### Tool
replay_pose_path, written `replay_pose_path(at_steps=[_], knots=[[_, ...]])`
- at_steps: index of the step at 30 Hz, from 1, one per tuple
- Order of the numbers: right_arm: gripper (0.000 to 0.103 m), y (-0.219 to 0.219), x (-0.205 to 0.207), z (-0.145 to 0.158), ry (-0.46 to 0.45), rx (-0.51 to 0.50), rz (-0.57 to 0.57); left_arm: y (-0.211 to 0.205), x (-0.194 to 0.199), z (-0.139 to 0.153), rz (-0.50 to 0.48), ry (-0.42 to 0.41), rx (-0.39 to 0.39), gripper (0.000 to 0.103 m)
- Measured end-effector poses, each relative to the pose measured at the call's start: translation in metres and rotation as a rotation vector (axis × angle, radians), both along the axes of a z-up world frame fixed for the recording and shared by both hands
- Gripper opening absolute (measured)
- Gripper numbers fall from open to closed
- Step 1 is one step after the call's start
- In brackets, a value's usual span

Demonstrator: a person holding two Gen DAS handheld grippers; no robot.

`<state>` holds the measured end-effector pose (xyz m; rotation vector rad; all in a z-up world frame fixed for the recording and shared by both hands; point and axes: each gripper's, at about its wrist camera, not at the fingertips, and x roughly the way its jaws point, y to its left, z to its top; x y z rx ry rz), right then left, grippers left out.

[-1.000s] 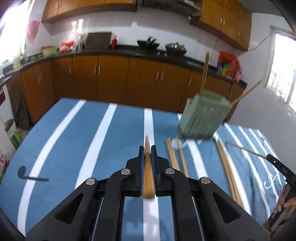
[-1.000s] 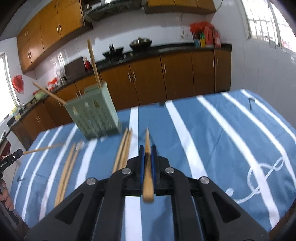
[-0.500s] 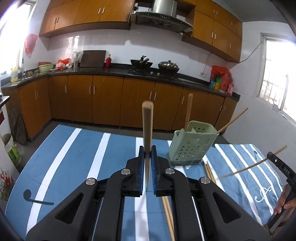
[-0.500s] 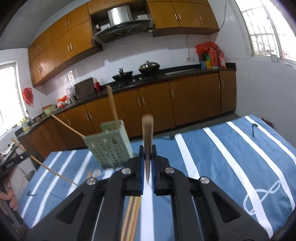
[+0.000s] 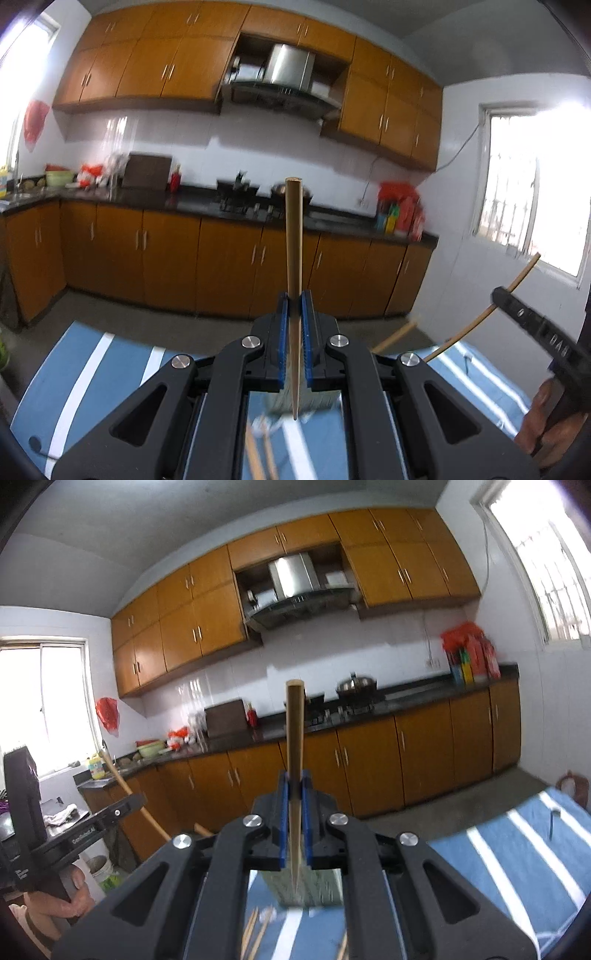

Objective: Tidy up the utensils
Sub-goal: 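Lift both chopsticks and carry them above the green holder, then lower the chopsticks into the holder and open both tools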

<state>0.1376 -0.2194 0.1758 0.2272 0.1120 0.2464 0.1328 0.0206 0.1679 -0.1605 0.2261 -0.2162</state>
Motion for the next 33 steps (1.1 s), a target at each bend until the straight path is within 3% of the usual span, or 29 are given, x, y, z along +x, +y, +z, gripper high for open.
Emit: replay_pose_path(at_steps=[5, 10, 15, 23, 26, 27, 29, 33], knots=[[0.008, 0.006, 0.034, 0.009, -0.036, -0.002, -0.036, -0.012, 0.030, 0.015, 0.025, -0.065, -0.029, 0.007], [0.008, 0.008, 0.078, -0.004, 0.009, -0.013, -0.066, -0.019, 0.057, 0.004, 0.046, -0.088, -0.031, 0.007], [0.008, 0.016, 0.109, -0.030, 0.097, -0.039, -0.060, -0.027, 0.073, -0.023, 0.028, -0.066, -0.017, 0.007], [0.008, 0.025, 0.120, -0.047, 0.144, -0.061, -0.051, -0.031, 0.082, -0.044, 0.014, 0.004, -0.005, 0.008], [0.017, 0.028, 0.120, -0.049, 0.151, -0.072, -0.060, -0.030, 0.083, -0.046, 0.012, 0.024, -0.004, 0.008], [0.026, 0.029, 0.119, -0.048, 0.151, -0.074, -0.062, -0.030, 0.082, -0.046, 0.008, 0.030, -0.004, 0.008], [0.027, 0.031, 0.117, -0.047, 0.145, -0.078, -0.065, -0.030, 0.082, -0.045, 0.011, 0.032, 0.000, 0.009], [0.027, 0.031, 0.110, -0.042, 0.132, -0.078, -0.068, -0.028, 0.077, -0.039, 0.021, 0.022, -0.002, 0.032]])
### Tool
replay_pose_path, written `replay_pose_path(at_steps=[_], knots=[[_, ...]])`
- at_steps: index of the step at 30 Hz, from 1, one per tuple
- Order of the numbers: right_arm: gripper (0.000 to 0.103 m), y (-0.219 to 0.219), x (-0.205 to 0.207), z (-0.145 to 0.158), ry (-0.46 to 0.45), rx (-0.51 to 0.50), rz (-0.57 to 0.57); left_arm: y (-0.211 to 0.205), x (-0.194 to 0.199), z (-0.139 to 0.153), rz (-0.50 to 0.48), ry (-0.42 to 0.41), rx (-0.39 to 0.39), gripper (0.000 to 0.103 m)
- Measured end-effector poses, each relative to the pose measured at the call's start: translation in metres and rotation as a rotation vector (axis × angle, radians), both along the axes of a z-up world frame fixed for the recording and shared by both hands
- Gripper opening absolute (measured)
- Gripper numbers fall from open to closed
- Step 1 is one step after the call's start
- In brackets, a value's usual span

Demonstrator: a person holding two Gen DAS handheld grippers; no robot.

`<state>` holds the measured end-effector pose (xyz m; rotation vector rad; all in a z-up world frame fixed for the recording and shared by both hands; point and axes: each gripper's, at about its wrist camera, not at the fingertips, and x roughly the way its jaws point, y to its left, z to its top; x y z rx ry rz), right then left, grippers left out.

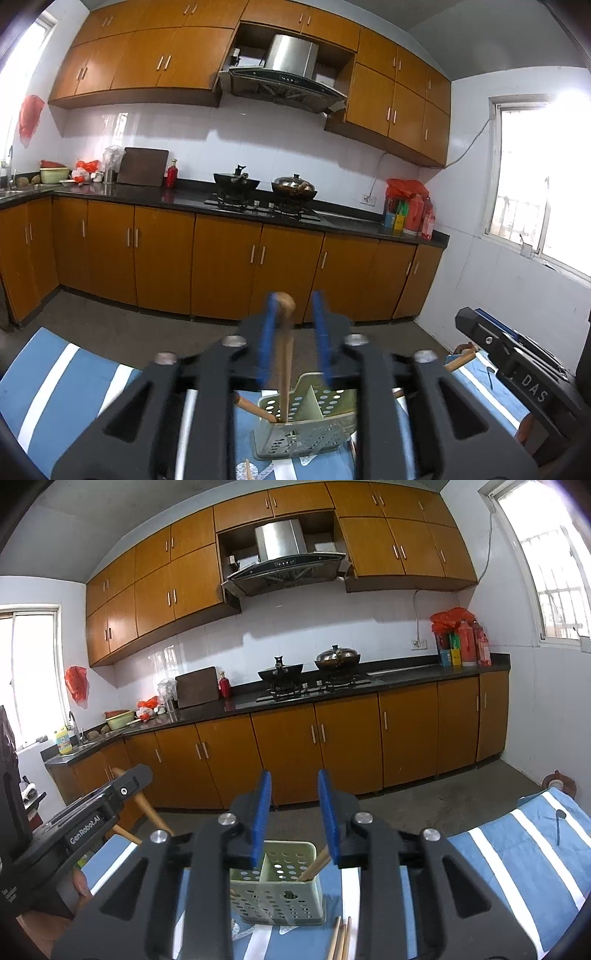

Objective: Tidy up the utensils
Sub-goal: 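Lower the chopsticks into the holder and open both tools, then move both open tools back to the chopsticks on the table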

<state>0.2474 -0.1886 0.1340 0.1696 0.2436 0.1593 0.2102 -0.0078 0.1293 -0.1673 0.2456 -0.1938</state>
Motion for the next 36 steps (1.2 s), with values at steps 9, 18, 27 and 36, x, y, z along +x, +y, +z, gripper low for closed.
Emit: replay_pose_path(at_steps=[9, 18, 27, 36], knots=[[0.027, -0.015, -0.051, 0.014, -0.044, 0.006, -0.008, 0.012, -0.022, 0.017, 0.017, -0.028, -0.023, 0.036], [0.027, -0.037, -0.090, -0.071, 0.217, -0.012, -0.006, 0.043, -0.084, -0.015, 0.076, 0.066, 0.021, 0.040], [0.019, -0.023, -0.101, -0.200, 0.603, -0.002, 0.062, 0.072, -0.100, -0.124, 0.115, 0.403, 0.040, 0.040], [0.014, -0.014, -0.096, -0.214, 0.644, -0.037, 0.055, 0.060, -0.111, -0.161, 0.066, 0.505, 0.055, 0.040]])
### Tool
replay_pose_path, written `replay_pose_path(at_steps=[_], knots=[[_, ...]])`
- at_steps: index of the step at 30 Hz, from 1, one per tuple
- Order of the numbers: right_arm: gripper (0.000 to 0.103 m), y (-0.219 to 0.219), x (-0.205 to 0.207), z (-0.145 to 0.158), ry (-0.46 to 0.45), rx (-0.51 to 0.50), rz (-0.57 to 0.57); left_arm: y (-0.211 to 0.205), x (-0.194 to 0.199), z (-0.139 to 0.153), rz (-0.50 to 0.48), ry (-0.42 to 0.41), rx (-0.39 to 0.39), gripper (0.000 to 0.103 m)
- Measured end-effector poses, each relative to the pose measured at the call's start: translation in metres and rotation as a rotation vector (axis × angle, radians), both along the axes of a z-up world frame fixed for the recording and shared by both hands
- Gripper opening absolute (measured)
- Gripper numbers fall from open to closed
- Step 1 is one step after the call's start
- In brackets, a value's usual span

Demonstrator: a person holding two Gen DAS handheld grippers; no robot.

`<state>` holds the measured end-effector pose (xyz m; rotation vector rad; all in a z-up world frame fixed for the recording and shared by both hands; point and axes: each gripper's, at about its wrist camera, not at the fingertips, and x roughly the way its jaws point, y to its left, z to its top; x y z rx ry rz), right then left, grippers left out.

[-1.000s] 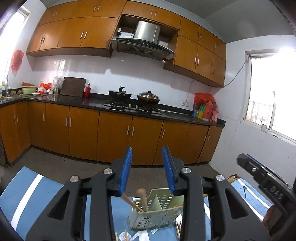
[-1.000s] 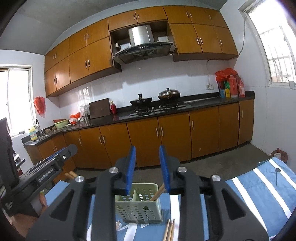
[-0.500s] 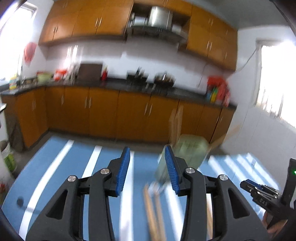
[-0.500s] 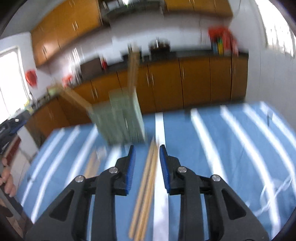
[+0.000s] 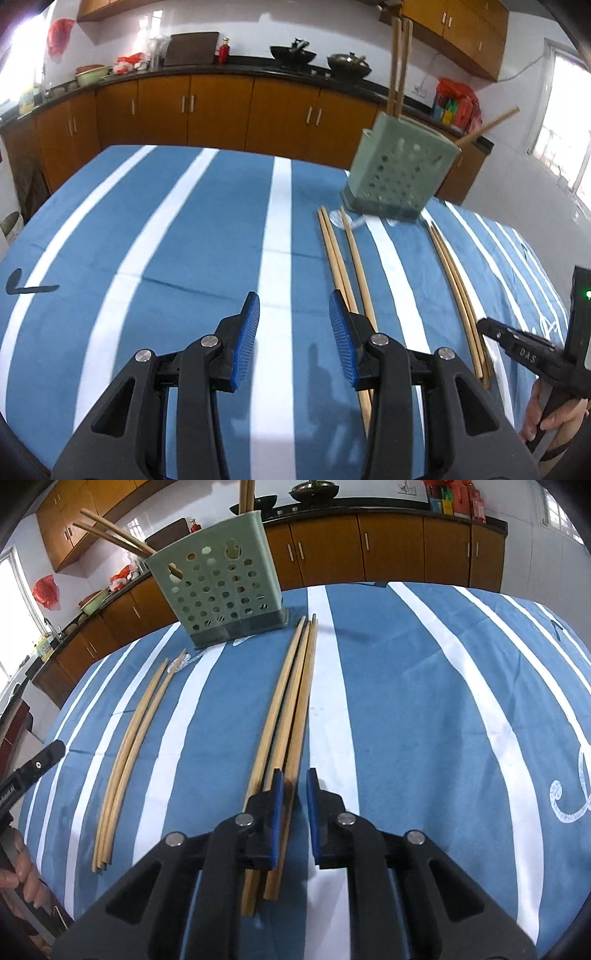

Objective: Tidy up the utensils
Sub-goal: 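Move both open tools back to the chopsticks on the table, then grasp a chopstick with the right tool while the left tool grasps another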

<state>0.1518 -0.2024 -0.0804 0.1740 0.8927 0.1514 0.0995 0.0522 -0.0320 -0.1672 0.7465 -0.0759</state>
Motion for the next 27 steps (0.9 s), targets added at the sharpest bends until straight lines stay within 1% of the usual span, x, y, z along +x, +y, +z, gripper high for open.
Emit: replay_pose_path(at_steps=[2, 5, 7, 8, 11, 18, 21, 27], knots=[[0.013, 0.002, 0.002, 0.000, 0.000, -0.034, -0.010, -0.004, -0.001, -0.006, -0.018, 0.010, 0.005, 0.040], [0.012, 0.001, 0.003, 0.000, -0.002, -0.043, -0.010, -0.013, -0.003, -0.010, -0.049, 0.022, 0.011, 0.040], [0.008, 0.002, 0.002, 0.000, -0.008, -0.076, -0.015, -0.019, -0.002, -0.014, -0.065, 0.032, 0.014, 0.040], [0.008, 0.001, 0.003, 0.000, -0.009, -0.084, -0.025, -0.022, -0.002, -0.016, -0.075, 0.042, 0.014, 0.040], [0.008, -0.008, 0.006, -0.001, -0.005, -0.055, -0.057, -0.028, -0.001, -0.021, -0.095, 0.057, 0.013, 0.037], [0.008, -0.010, 0.005, -0.002, -0.007, -0.060, -0.055, -0.038, 0.003, -0.034, -0.117, 0.107, 0.062, 0.027], [0.008, -0.010, 0.005, -0.002, -0.007, -0.060, -0.052, -0.039, 0.003, -0.037, -0.117, 0.112, 0.072, 0.027], [0.008, -0.010, 0.005, -0.002, -0.008, -0.064, -0.051, -0.042, 0.003, -0.036, -0.130, 0.121, 0.067, 0.026]])
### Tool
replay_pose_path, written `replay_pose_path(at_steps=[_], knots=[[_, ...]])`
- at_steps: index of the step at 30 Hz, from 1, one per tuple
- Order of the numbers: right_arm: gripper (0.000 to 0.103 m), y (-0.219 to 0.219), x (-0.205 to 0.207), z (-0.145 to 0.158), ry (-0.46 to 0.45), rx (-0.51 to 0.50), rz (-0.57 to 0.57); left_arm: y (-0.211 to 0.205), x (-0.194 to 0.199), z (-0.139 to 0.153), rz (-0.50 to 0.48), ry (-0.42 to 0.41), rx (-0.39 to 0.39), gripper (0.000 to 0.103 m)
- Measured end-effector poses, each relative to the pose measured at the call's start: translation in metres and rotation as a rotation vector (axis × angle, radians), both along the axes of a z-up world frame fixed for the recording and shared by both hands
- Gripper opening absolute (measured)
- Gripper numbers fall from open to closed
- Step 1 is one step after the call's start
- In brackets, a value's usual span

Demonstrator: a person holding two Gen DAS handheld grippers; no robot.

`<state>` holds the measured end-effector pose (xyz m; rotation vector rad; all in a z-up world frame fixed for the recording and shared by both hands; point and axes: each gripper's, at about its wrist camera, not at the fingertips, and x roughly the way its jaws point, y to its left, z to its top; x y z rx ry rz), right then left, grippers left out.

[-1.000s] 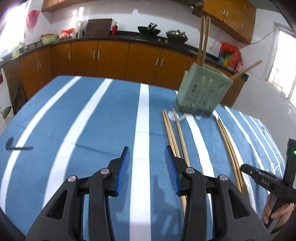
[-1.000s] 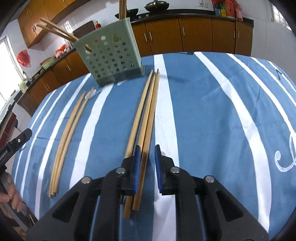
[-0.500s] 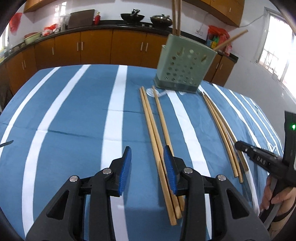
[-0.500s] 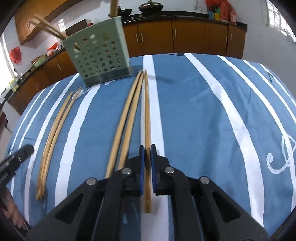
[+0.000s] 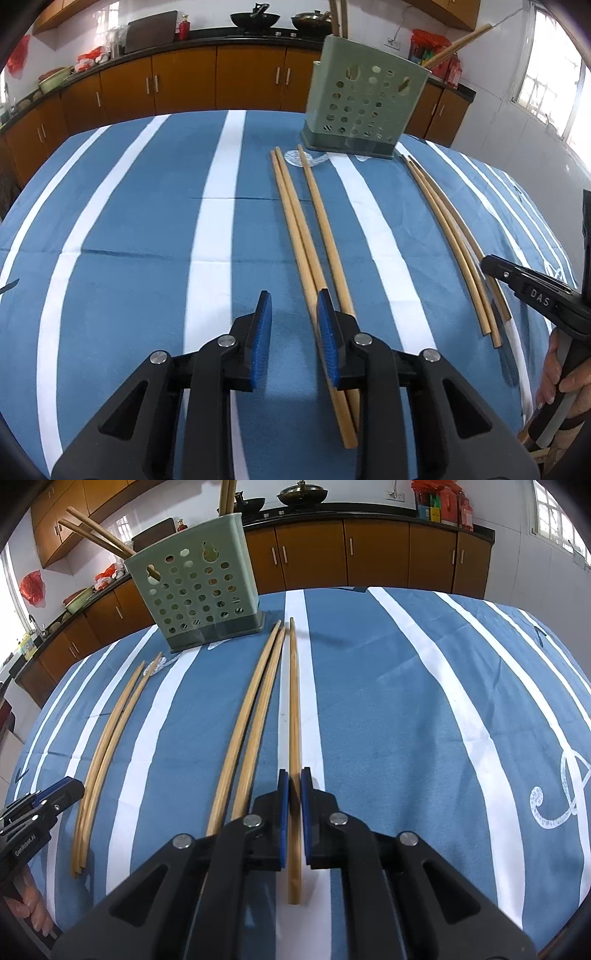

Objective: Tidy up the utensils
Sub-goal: 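Grasp a chopstick with the right tool while the left tool grasps another, then hold both grasped chopsticks closed against the table cloth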

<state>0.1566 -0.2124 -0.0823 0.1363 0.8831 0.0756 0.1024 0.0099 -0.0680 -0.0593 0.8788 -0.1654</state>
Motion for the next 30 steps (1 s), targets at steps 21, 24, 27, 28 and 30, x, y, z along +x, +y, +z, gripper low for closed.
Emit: replay_pose_path(at_steps=[21, 24, 27, 28, 30], knots=[[0.008, -0.022, 0.019, 0.000, -0.015, -0.068, -0.054, 0.063, 0.034, 0.001, 0.192, 0.015, 0.034, 0.008], [0.008, -0.029, 0.022, -0.001, -0.017, -0.049, -0.067, 0.068, 0.034, 0.000, 0.194, 0.008, 0.028, 0.008], [0.008, -0.029, 0.022, -0.001, -0.017, -0.055, -0.068, 0.069, 0.035, -0.001, 0.195, 0.009, 0.027, 0.008], [0.008, -0.029, 0.022, -0.001, -0.017, -0.056, -0.068, 0.069, 0.035, -0.001, 0.195, 0.009, 0.025, 0.008], [0.008, -0.029, 0.023, -0.001, -0.017, -0.054, -0.068, 0.071, 0.035, -0.001, 0.196, 0.010, 0.013, 0.008]])
